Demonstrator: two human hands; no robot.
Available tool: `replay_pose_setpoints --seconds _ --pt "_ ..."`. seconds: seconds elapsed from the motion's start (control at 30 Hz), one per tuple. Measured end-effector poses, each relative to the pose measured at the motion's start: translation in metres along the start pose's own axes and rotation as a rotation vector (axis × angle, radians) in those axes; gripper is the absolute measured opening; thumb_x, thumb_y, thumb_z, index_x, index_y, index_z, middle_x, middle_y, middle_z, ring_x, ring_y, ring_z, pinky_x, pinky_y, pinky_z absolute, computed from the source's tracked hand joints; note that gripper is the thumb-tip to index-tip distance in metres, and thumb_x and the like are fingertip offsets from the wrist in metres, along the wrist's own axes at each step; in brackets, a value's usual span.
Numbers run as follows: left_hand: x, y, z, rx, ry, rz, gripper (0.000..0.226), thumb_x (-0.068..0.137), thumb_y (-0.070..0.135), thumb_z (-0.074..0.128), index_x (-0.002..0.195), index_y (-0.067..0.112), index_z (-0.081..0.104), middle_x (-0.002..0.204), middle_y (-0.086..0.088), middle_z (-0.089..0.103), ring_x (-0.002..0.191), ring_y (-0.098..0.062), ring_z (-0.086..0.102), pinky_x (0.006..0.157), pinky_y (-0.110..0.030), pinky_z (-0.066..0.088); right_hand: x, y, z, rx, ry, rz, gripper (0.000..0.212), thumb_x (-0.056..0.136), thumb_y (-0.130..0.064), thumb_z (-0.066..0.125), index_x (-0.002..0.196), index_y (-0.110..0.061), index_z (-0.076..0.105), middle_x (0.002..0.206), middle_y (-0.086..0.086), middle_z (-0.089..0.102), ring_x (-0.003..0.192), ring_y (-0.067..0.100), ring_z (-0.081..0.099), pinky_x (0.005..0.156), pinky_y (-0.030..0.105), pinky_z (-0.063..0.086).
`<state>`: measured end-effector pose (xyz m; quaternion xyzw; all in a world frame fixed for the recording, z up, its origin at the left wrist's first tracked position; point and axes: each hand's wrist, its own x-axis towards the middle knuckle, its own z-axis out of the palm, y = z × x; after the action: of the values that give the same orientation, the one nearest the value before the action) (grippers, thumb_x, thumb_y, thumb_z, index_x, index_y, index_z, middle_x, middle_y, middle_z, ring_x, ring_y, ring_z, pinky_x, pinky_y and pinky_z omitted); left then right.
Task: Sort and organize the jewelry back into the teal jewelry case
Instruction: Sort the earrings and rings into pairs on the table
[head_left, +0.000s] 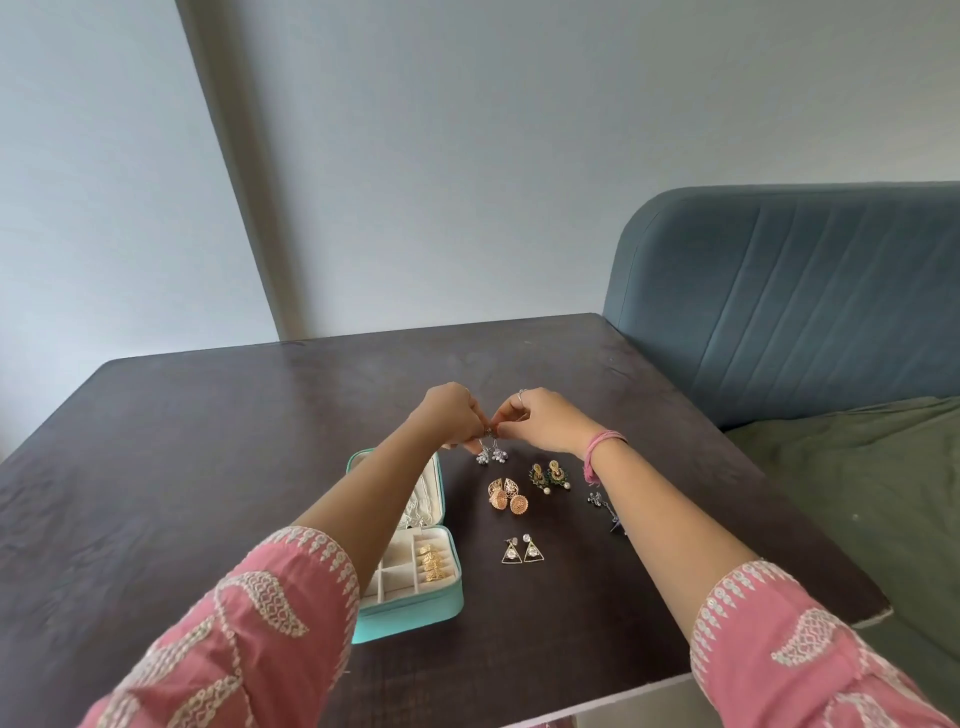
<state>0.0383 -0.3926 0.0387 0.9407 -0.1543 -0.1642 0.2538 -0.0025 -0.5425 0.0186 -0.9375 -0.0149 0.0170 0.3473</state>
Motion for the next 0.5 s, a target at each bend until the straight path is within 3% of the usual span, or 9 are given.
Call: replay_pose_setpoints --seconds 0.1,0.17,0.23,0.4,0.5 --pt "0.006 0.005 0.002 0.075 0.029 -0.008 0.022 0.089 0.011 0.058 0.106 0.004 0.071 0.08 -0.004 0.072 0.07 -0.017 0.064 0.059 -0.016 0.05 0.007 0.004 0.003 0.0 -0.013 0.054 0.005 0.085 -0.026 0.068 0.09 -0.024 0.069 0.092 -0.003 0.067 0.088 0.014 0.059 0.076 0.024 0.041" --pt "0.004 0.012 0.0 0.116 0.023 -0.078 0.031 0.091 0.022 0.061 0.12 0.011 0.066 0.113 -0.002 0.068 0.096 -0.016 0.064 0.075 -0.02 0.051 0.01 0.007 0.006 -0.02 -0.028 0.077 0.009 0.085 -0.025 0.067 0.092 -0.021 0.071 0.093 -0.002 0.068 0.09 0.014 0.059 0.076 0.023 0.04" --pt "0.002 0.017 0.001 0.147 0.028 -0.108 0.042 0.093 0.036 0.057 0.131 0.019 0.057 0.131 0.003 0.058 0.12 -0.017 0.053 0.088 -0.023 0.044 0.012 0.008 0.008 -0.029 -0.021 0.09 0.011 0.085 -0.024 0.067 0.093 -0.019 0.073 0.094 0.0 0.07 0.091 0.013 0.06 0.077 0.023 0.041" --pt "0.003 0.018 0.008 0.211 0.037 -0.102 0.046 0.093 0.039 0.056 0.135 0.021 0.053 0.134 0.003 0.055 0.122 -0.019 0.051 0.088 -0.024 0.043 0.017 0.011 0.015 -0.044 0.031 0.13 0.003 0.083 -0.028 0.068 0.085 -0.028 0.07 0.076 -0.011 0.064 0.089 0.014 0.061 0.09 0.035 0.049" --pt "0.002 0.018 0.007 0.191 0.04 -0.127 0.046 0.091 0.038 0.06 0.133 0.02 0.056 0.125 0.003 0.06 0.117 -0.017 0.056 0.089 -0.024 0.045 0.016 0.011 0.014 -0.056 0.031 0.117 0.006 0.085 -0.029 0.066 0.088 -0.03 0.071 0.083 -0.007 0.066 0.093 0.015 0.061 0.091 0.034 0.048"
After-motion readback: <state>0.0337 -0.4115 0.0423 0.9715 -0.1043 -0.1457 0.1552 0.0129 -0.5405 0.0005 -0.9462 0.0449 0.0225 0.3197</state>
